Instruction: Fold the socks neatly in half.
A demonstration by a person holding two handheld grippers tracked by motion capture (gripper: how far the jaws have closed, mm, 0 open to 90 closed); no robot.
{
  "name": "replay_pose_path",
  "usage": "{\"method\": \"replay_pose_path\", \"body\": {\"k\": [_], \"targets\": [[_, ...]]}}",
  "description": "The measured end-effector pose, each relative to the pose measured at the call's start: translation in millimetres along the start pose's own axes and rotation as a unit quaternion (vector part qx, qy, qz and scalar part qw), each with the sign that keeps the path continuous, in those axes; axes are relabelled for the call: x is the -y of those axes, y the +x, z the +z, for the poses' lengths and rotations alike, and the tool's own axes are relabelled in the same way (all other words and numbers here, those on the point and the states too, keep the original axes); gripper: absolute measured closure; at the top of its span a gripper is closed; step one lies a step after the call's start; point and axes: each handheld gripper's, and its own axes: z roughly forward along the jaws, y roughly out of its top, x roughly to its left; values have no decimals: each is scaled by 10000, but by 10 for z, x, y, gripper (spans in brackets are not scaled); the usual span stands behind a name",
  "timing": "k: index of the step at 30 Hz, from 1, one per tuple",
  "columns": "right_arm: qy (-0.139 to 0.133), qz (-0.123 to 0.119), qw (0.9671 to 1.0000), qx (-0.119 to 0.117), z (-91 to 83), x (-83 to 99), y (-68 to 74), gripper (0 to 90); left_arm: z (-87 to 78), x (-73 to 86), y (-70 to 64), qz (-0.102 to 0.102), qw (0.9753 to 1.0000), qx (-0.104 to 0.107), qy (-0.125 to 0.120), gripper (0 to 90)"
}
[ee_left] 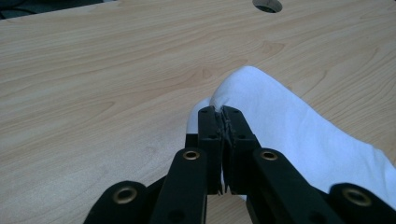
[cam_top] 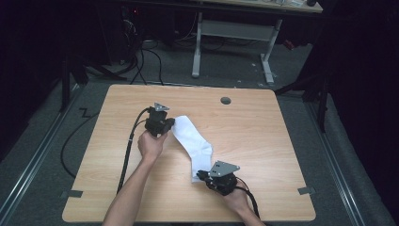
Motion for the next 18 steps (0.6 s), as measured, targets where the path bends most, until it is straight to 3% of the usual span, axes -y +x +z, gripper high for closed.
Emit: {"method": "replay_pose_path", "body": {"k": [11,18], "targets": [[208,33,9996,-193,45,51,-10,810,218,134,-63,93,9998,-24,194,861],[286,143,9989,-337,59,76,-30,758,303,249,-5,34,9995,-45,315,830]]}}
